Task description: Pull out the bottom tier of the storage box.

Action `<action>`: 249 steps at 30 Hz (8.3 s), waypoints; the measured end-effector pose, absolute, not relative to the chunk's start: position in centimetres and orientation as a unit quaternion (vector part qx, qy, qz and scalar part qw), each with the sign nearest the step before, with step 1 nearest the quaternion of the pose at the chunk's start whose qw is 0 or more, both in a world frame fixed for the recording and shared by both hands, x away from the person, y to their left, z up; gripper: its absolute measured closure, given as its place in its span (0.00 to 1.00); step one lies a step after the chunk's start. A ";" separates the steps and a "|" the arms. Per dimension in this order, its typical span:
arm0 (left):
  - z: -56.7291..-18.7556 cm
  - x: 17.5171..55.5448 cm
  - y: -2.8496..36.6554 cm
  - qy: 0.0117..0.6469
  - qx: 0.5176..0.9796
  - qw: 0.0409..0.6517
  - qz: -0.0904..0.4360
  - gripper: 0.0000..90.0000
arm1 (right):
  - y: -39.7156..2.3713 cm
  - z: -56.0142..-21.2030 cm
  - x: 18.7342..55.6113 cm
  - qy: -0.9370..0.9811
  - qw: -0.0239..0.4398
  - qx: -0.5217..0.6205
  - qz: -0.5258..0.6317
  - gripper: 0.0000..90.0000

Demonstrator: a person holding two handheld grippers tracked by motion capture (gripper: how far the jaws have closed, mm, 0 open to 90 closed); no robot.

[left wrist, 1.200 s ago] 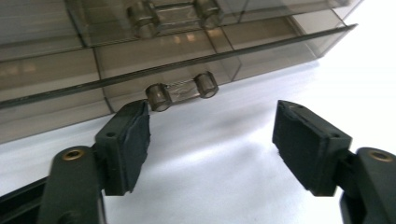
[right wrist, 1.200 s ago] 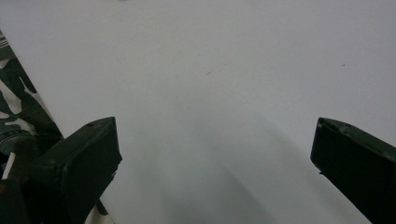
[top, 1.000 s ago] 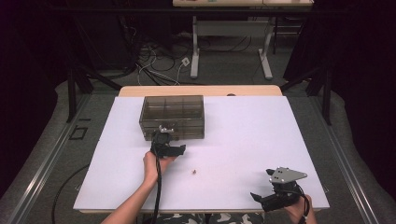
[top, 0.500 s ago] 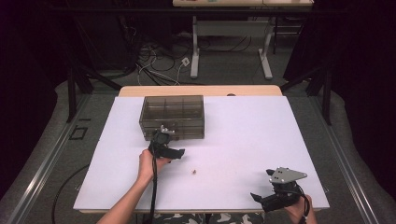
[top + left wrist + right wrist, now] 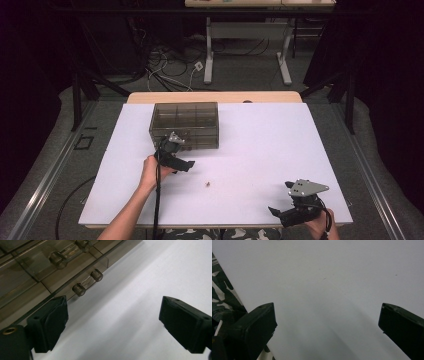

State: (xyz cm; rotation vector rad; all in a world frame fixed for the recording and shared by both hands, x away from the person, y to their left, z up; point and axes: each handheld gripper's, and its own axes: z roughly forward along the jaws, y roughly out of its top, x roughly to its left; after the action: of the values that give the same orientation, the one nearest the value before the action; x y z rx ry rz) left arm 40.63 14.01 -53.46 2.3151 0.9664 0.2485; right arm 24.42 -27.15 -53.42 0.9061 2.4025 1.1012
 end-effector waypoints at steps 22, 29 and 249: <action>-52.8 41.2 15.2 0.282 0.911 0.282 0.104 0.00 | -27.0 -53.6 24.4 0.851 0.175 0.316 0.381 0.01; -52.5 41.2 15.4 0.257 0.919 0.274 0.118 0.00 | -27.0 -53.6 24.4 0.854 0.172 0.313 0.377 0.01; -51.0 41.3 15.1 0.022 0.983 0.086 0.161 0.97 | -27.0 -53.8 24.4 0.857 0.166 0.315 0.373 0.01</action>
State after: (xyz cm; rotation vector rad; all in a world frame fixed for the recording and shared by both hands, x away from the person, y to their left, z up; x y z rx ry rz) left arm 41.29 15.06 -51.03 2.9298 0.0646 0.4792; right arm 24.39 -27.04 -53.79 0.8977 2.4410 1.0613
